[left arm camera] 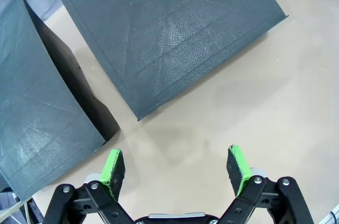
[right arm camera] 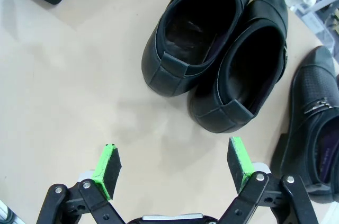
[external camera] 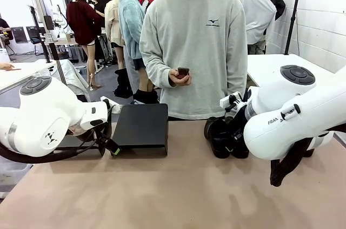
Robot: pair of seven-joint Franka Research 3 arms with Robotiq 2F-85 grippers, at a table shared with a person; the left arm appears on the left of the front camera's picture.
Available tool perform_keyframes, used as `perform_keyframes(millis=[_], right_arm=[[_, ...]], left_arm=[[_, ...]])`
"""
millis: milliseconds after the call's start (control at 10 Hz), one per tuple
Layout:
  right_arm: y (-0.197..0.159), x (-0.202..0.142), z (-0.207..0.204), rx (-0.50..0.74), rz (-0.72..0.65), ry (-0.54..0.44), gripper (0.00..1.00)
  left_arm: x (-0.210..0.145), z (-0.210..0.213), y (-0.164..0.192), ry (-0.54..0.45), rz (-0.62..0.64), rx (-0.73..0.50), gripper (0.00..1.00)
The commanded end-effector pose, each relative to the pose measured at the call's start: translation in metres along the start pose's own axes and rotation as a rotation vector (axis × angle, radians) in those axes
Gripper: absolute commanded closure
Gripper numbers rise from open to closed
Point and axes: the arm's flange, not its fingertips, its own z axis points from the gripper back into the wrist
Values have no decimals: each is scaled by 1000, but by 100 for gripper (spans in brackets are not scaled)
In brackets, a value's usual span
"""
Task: Organize the shoes by placing them on the stand.
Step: Pick up one Shoe and place it in the middle of the table.
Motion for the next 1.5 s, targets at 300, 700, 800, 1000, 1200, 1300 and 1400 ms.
perform_keyframes(millis=[300,700,800,1000,1200,1300,1400], right_arm=[[-44,-31,116,49,74,-149,0],[-98,-87,146,225,-30,-196,0],[-104,-101,148,258,-67,-207,0],[-108,-121,147,295,-80,-237,0],[-110,-127,151,290,-81,-244,0],[-111,-126,151,294,-76,-236,0],[-113,-121,144,297,-85,-236,0]], left_arm=[[6,78,24,-101,65,-187,0],[-21,140,74,-70,174,-223,0],[-33,146,80,-72,189,-234,0],[-54,159,87,-149,193,-328,0],[-67,167,81,-215,202,-353,0],[-68,170,77,-203,187,-352,0],[-66,170,77,-207,173,-340,0]])
